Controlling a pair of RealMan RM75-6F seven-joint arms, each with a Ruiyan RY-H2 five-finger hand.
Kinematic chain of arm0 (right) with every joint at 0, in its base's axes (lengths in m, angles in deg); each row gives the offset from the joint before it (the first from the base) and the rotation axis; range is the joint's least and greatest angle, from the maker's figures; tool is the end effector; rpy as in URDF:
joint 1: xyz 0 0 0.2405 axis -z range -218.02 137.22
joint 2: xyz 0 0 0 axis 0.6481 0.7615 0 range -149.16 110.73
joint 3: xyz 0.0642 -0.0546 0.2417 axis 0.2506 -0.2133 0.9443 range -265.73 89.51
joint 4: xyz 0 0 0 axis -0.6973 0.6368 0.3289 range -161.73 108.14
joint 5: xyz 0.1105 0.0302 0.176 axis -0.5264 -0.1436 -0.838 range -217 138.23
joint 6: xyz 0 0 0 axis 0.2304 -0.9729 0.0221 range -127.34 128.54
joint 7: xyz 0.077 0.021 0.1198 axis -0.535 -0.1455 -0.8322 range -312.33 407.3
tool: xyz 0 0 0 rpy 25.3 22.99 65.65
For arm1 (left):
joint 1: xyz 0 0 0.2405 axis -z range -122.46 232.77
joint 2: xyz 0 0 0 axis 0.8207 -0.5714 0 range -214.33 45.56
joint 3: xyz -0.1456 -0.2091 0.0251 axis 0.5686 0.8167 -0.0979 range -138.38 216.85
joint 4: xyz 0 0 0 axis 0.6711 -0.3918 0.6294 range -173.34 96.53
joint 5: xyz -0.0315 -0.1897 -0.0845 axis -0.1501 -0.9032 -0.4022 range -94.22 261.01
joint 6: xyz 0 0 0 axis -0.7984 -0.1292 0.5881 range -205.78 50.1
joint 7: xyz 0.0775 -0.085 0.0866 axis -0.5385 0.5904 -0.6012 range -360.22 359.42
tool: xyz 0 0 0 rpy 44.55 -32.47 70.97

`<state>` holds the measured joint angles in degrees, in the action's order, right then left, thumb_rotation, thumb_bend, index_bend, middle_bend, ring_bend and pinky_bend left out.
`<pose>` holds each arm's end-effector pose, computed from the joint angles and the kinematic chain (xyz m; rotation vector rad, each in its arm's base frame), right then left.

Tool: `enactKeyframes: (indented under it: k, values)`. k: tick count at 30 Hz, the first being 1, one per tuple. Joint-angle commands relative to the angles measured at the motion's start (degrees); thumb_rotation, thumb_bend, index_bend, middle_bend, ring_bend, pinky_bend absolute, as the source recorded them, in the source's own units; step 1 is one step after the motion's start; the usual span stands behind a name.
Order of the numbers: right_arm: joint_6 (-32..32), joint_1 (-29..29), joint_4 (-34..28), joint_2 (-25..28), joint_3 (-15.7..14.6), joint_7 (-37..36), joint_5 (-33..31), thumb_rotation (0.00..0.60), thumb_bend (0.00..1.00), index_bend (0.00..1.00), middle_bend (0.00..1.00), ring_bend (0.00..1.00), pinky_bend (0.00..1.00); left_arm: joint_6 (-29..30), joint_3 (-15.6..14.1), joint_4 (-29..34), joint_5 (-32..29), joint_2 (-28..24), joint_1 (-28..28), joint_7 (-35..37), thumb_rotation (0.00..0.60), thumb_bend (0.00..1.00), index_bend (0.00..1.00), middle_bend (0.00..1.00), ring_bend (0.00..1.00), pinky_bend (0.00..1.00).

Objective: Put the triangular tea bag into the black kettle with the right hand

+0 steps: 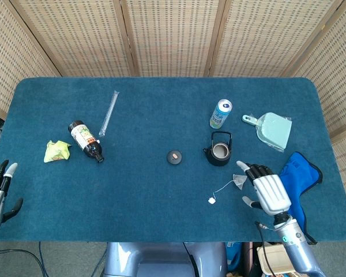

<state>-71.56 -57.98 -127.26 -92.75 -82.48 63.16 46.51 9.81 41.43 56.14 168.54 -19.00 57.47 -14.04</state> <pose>-0.2162 -0.2370 0.0754 1.6822 -0.8804 1.0084 -0.3095 0.1642 0.1537 -1.3899 -0.7810 -0.7474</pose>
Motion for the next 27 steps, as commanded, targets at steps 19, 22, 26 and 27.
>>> enactKeyframes:
  k: [19, 22, 26, 27]
  values:
    - [13.7, -9.6, 3.3, -2.7, 0.9, 0.0, -3.6, 0.6, 0.31, 0.45, 0.87, 0.87, 0.86, -0.5, 0.3, -0.9, -1.0, 0.0, 0.2, 0.6, 0.6, 0.35, 0.0, 0.0, 0.0, 0.0]
    - [15.0, -10.4, 4.0, -3.2, 0.6, 0.5, -4.3, 0.6, 0.31, 0.46, 0.88, 0.88, 0.87, -0.6, 0.3, -1.0, -1.1, 0.0, 0.2, 0.6, 0.6, 0.35, 0.0, 0.0, 0.0, 0.0]
    - [16.3, -11.3, 5.1, -4.1, 0.0, 2.0, -4.9, 0.6, 0.33, 0.47, 0.88, 0.89, 0.88, -0.6, 0.3, -1.2, -1.2, 0.1, 0.2, 0.8, 0.6, 0.35, 0.0, 0.0, 0.0, 0.0]
    - [16.5, -11.4, 5.2, -4.3, -0.1, 2.2, -5.0, 0.6, 0.33, 0.48, 0.88, 0.89, 0.88, -0.7, 0.3, -1.2, -1.3, 0.1, 0.2, 0.8, 0.6, 0.35, 0.0, 0.0, 0.0, 0.0]
